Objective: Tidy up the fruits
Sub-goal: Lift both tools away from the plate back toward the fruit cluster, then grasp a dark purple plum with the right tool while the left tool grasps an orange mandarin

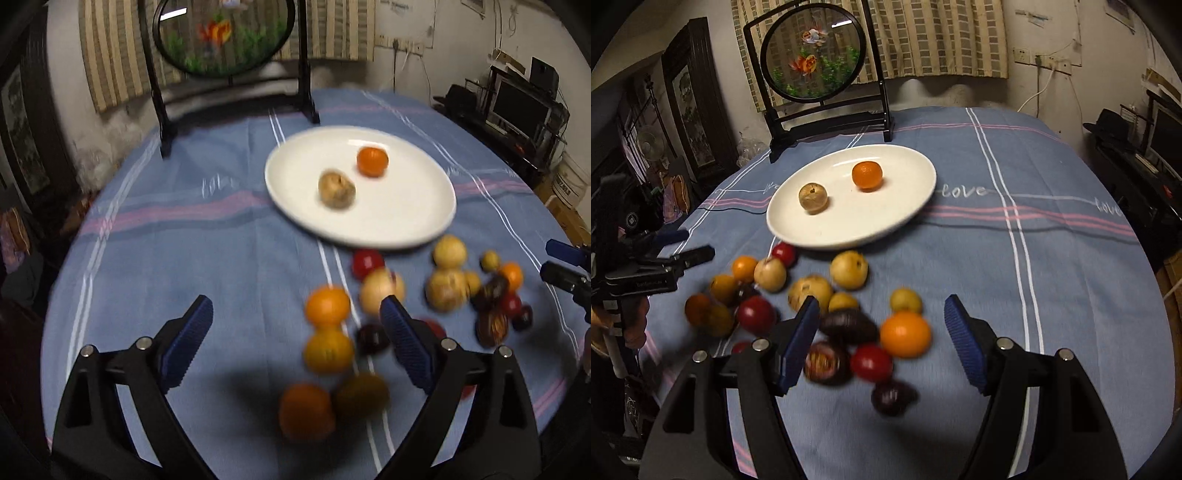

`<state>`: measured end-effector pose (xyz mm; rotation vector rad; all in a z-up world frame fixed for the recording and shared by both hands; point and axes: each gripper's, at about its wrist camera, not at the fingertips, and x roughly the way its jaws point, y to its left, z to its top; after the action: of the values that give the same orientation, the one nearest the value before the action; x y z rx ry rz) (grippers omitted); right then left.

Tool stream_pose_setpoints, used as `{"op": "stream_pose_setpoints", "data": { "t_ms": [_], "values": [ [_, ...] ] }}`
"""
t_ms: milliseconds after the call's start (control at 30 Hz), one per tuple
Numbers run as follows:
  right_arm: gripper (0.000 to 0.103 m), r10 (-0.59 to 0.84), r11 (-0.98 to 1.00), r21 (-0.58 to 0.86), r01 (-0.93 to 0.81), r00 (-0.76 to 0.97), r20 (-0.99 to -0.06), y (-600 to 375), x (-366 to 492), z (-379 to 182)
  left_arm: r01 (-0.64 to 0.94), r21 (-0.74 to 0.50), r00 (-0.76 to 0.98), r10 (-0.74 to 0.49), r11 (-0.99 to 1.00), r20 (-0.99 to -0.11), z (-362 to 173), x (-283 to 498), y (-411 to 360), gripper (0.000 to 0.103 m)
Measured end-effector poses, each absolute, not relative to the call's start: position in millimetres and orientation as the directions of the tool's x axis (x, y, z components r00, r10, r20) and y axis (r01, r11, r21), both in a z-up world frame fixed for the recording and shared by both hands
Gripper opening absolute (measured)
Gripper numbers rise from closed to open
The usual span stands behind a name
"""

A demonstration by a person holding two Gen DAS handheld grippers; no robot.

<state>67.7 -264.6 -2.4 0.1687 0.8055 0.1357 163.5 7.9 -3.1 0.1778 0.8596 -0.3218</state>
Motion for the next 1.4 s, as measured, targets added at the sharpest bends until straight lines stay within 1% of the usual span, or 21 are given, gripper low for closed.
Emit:
{"op": "stream_pose_setpoints", "data": {
  "t_ms": [67,167,300,467,667,733,833,1033,1100,1167,1233,1267,1333,1400],
  "values": [
    [0.07,0.199,0.973,0.225,-0.049,0.675,-0.71,-262.2,50.2,-9.9,0.345,0.0,0.604,-0.222,0.939,-0.766,-9.1,147.9,15.4,0.094],
    [0.07,0.217,0.968,0.245,-0.052,0.663,-0.717,-256.5,36.7,-16.1,0.336,0.009,0.609,-0.21,0.942,-0.765,-15.9,126.9,20.9,0.093],
    [0.07,0.226,0.97,0.234,-0.073,0.636,-0.738,-243.6,17.7,-25.8,0.327,-0.049,0.571,-0.239,0.944,-0.785,-25.7,108.2,28.8,0.093],
    [0.07,0.143,0.988,0.144,-0.049,0.618,-0.773,-229.6,10.6,-33.1,0.283,0.001,0.584,-0.171,0.959,-0.794,-40.1,90.0,31.6,0.093],
    [0.07,0.06,0.997,0.077,0.006,0.58,-0.812,-232.2,22.0,-45.1,0.288,0.028,0.58,-0.151,0.957,-0.8,-45.7,84.3,28.4,0.093],
    [0.07,0.035,0.997,0.065,0.032,0.563,-0.826,-235.4,27.8,-51.2,0.298,0.017,0.567,-0.162,0.954,-0.808,-48.5,84.6,27.0,0.093],
    [0.062,0.026,0.997,0.059,0.041,0.553,-0.833,-238.2,34.0,-56.5,0.301,0.01,0.552,-0.165,0.954,-0.817,-53.2,85.1,25.8,0.093],
    [0.062,0.029,0.997,0.064,0.044,0.554,-0.832,-242.5,45.7,-58.2,0.307,0.026,0.542,-0.152,0.951,-0.826,-58.7,88.5,22.4,0.093],
    [0.057,0.03,0.997,0.065,0.045,0.55,-0.834,-244.2,49.9,-59.5,0.302,0.025,0.539,-0.15,0.953,-0.829,-59.6,90.6,23.0,0.093],
    [0.047,0.029,0.997,0.065,0.047,0.544,-0.839,-243.5,53.0,-61.1,0.299,0.025,0.535,-0.145,0.954,-0.832,-61.4,92.4,23.4,0.093],
    [0.045,0.019,0.998,0.052,0.043,0.553,-0.833,-241.8,55.7,-60.5,0.298,0.025,0.532,-0.144,0.954,-0.834,-62.9,93.4,23.9,0.093],
    [0.039,0.023,0.998,0.055,0.041,0.554,-0.832,-241.4,56.6,-60.7,0.298,0.025,0.53,-0.144,0.954,-0.835,-63.5,93.9,23.9,0.093],
    [0.034,0.034,0.997,0.069,0.04,0.561,-0.827,-242.0,59.2,-60.5,0.298,0.02,0.525,-0.146,0.954,-0.839,-64.7,94.2,24.2,0.093],
    [0.033,0.037,0.996,0.078,0.049,0.567,-0.823,-243.8,60.3,-60.9,0.297,0.023,0.524,-0.142,0.955,-0.839,-65.3,94.8,24.8,0.093]
  ]
}}
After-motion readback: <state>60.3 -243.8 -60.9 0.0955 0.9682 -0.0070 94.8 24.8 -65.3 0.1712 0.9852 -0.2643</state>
